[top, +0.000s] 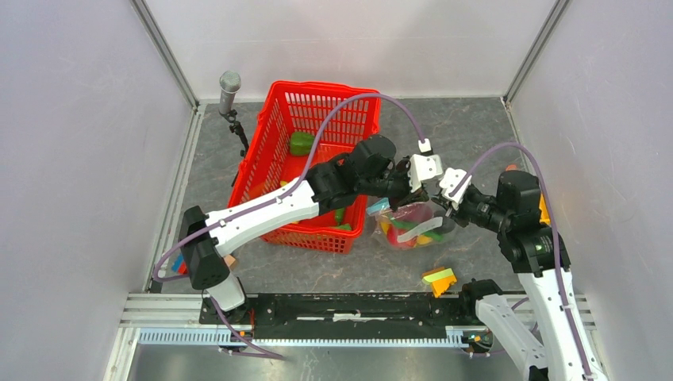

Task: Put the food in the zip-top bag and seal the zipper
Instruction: Zip the zipper food storage bag at the center of the board.

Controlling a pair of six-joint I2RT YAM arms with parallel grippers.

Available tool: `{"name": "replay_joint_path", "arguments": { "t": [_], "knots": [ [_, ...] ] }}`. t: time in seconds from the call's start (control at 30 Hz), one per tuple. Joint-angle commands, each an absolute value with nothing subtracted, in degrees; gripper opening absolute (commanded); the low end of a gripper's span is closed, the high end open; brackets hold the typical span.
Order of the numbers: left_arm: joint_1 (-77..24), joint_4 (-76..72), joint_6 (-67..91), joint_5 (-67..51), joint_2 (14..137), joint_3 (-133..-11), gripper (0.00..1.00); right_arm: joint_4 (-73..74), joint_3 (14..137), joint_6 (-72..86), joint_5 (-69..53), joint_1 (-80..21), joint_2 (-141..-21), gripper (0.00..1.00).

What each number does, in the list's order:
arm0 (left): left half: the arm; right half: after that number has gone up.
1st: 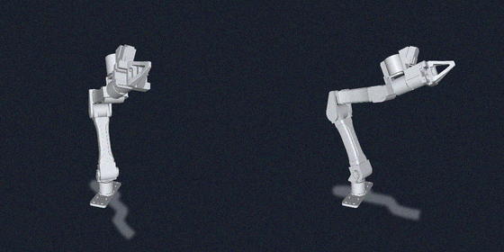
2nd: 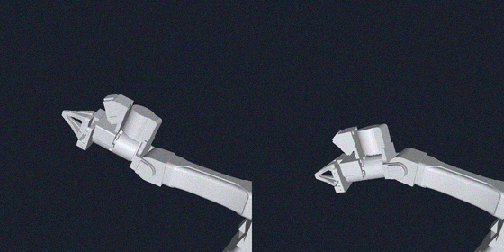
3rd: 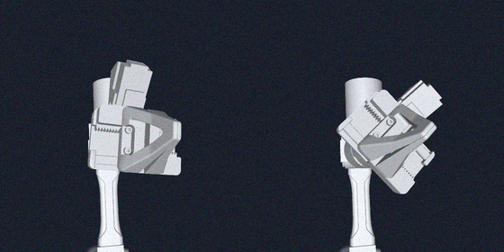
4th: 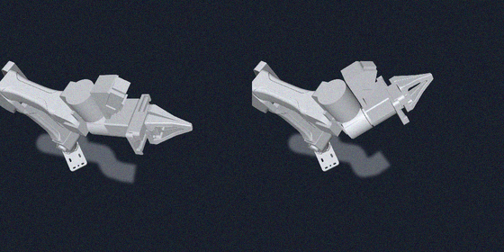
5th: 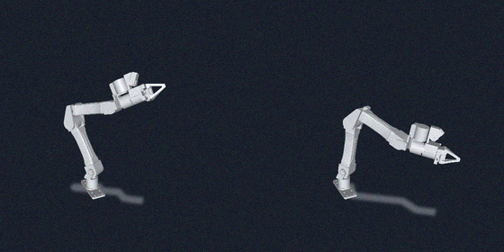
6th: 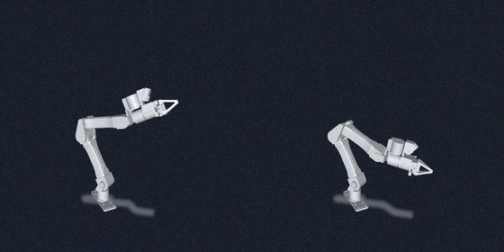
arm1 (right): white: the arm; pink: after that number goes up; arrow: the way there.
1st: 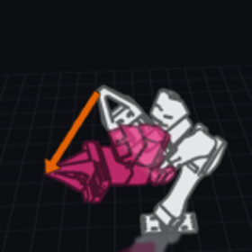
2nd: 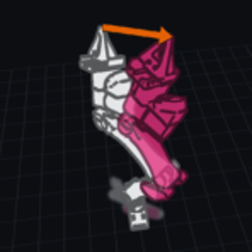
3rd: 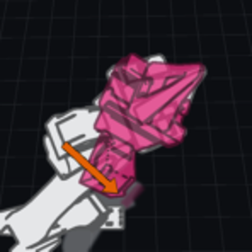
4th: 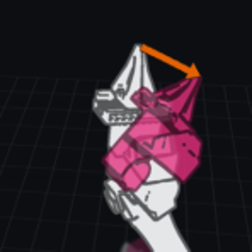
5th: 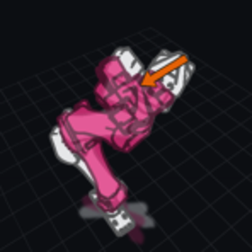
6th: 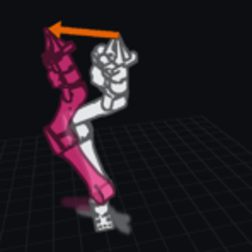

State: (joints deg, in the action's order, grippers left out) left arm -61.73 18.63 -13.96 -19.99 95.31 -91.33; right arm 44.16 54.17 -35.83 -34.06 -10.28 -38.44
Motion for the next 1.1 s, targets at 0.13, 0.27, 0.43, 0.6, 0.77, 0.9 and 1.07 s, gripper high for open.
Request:
{"name": "replay_joint_path", "arguments": {
  "t": [0.13, 0.27, 0.43, 0.6, 0.77, 0.9, 1.07],
  "knots": [
    [-61.4, 13.5, -14.0, -16.7, 89.1, -84.9, 0.03, 37.5, 54.6, -28.5, -18.8, -10.1, -39.4, 0.00],
    [-61.1, 13.6, -14.3, -13.5, 86.6, -81.8, 0.04, 36.6, 54.8, -25.7, -10.8, -10.2, -41.2, 0.00],
    [-61.0, 16.9, -15.1, -10.9, 85.3, -81.6, 0.05, 35.0, 55.2, -23.7, -6.6, -10.1, -41.5, 0.00],
    [-61.0, 19.2, -14.8, -8.8, 84.1, -81.1, 0.06, 34.5, 56.5, -22.2, -2.5, -10.1, -41.1, 0.00],
    [-61.0, 19.4, -14.2, -7.3, 82.6, -79.7, 0.09, 34.7, 57.9, -20.9, 2.2, -10.1, -40.8, 0.00],
    [-61.0, 19.7, -14.2, -5.9, 81.4, -79.0, 0.09, 34.3, 58.6, -20.1, 3.1, -10.1, -40.1, 0.00],
    [-61.1, 19.0, -13.5, -4.4, 80.1, -78.1, 0.19, 33.7, 59.3, -18.6, 5.0, -10.1, -40.1, 0.00]
  ]
}}
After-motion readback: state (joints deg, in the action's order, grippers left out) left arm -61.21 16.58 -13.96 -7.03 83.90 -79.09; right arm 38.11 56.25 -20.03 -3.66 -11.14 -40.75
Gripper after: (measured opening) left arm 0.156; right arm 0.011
